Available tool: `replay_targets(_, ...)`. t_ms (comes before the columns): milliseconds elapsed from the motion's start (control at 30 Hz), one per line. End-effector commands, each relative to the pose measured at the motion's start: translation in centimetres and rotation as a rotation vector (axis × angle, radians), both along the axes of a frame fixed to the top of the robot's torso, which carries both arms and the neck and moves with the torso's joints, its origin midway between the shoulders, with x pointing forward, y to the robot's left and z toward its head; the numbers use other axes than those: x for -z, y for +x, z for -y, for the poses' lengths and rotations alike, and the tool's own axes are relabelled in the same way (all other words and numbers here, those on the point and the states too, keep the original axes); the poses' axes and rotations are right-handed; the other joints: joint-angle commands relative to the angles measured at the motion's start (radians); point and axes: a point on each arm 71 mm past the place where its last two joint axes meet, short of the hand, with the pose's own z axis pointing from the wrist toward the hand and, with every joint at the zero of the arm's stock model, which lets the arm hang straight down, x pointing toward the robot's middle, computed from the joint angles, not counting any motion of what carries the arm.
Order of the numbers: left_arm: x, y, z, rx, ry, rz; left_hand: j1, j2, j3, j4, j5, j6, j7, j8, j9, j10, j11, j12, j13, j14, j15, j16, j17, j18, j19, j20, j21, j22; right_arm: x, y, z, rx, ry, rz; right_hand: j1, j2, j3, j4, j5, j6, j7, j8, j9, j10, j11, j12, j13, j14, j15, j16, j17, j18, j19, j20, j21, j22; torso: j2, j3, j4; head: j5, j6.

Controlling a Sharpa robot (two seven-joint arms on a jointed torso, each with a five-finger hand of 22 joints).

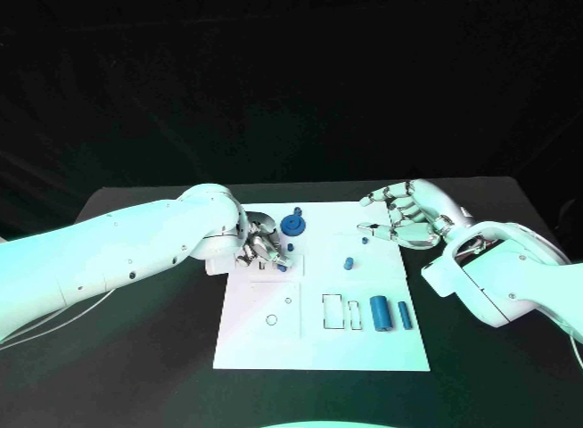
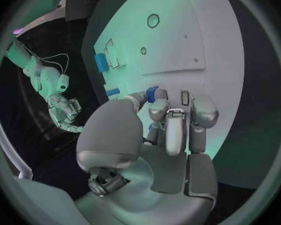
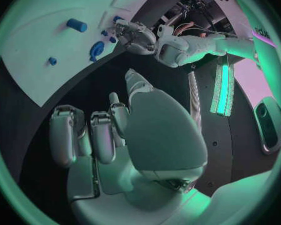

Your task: Assemble the parts on the task board

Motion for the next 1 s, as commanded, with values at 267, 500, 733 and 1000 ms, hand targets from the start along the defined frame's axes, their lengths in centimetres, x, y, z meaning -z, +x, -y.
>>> replay_targets(267, -0.1, -0.1, 0.0, -0.040, -0.063, -0.034, -0.026, -0.039, 0.245, -0.098, 0.002, -0.016, 0.000, 0.022, 0.074, 0.000, -0.003, 0.001, -0.005, 0.063, -0.002, 0.003, 0.128, -0.016, -0.002, -0.002, 0.005, 0.005, 0.1, 0.0, -0.1, -0.009, -0.006, -0.008, 0.002, 0.007, 0.007, 0.000, 0.008, 0.007, -0.001, 0.006, -0.002, -0.007, 0.001, -0.003, 0.057, 0.080, -0.006, -0.003, 0.175, 0.019, 0.021, -0.002, -0.005, 0.165, 0.000, -0.0001, -0.0001, 0.003, -0.003)
replay_targets(500, -0.3, -0.1, -0.8, -0.075, -0.092, -0.029, -0.078, -0.067, 0.369, -0.166, 0.005, -0.003, -0.001, 0.022, 0.102, 0.012, -0.006, 0.000, -0.009, 0.070, -0.005, 0.010, 0.143, -0.016, 0.003, -0.005, 0.011, 0.012, 0.2, 0.0, -0.1, -0.010, -0.008, -0.011, 0.002, 0.007, 0.007, 0.000, 0.008, 0.007, -0.001, 0.007, -0.002, -0.008, 0.001, -0.004, 0.056, 0.080, -0.006, -0.003, 0.176, 0.019, 0.021, -0.002, -0.005, 0.165, 0.000, 0.0005, 0.0008, 0.002, -0.002)
replay_targets(733, -0.8, -0.3, -1.7, -0.093, -0.102, 0.043, -0.121, -0.084, 0.434, -0.212, 0.008, 0.012, -0.005, 0.020, 0.116, 0.026, -0.011, 0.002, -0.008, 0.076, -0.009, 0.016, 0.158, -0.018, 0.012, -0.009, 0.017, 0.021, 0.2, 0.0, 0.1, -0.007, -0.010, -0.013, 0.002, 0.007, 0.007, 0.000, 0.008, 0.007, -0.001, 0.007, -0.002, -0.008, 0.001, -0.004, 0.056, 0.080, -0.006, -0.003, 0.176, 0.019, 0.021, -0.002, -0.005, 0.165, 0.001, 0.0008, 0.0017, 0.003, -0.005)
replay_targets(1000, -1.3, -0.6, -2.2, -0.086, -0.104, 0.179, -0.138, -0.094, 0.464, -0.235, 0.010, 0.023, -0.008, 0.016, 0.121, 0.038, -0.014, 0.008, 0.002, 0.078, -0.012, 0.018, 0.163, -0.021, 0.025, -0.012, 0.026, 0.039, 0.3, 0.0, 0.2, -0.003, -0.011, -0.014, 0.001, 0.007, 0.008, 0.001, 0.009, 0.007, -0.001, 0.007, -0.002, -0.007, 0.001, -0.004, 0.056, 0.081, -0.006, -0.003, 0.176, 0.019, 0.022, -0.002, -0.004, 0.165, -0.001, 0.0005, 0.0043, 0.003, -0.009)
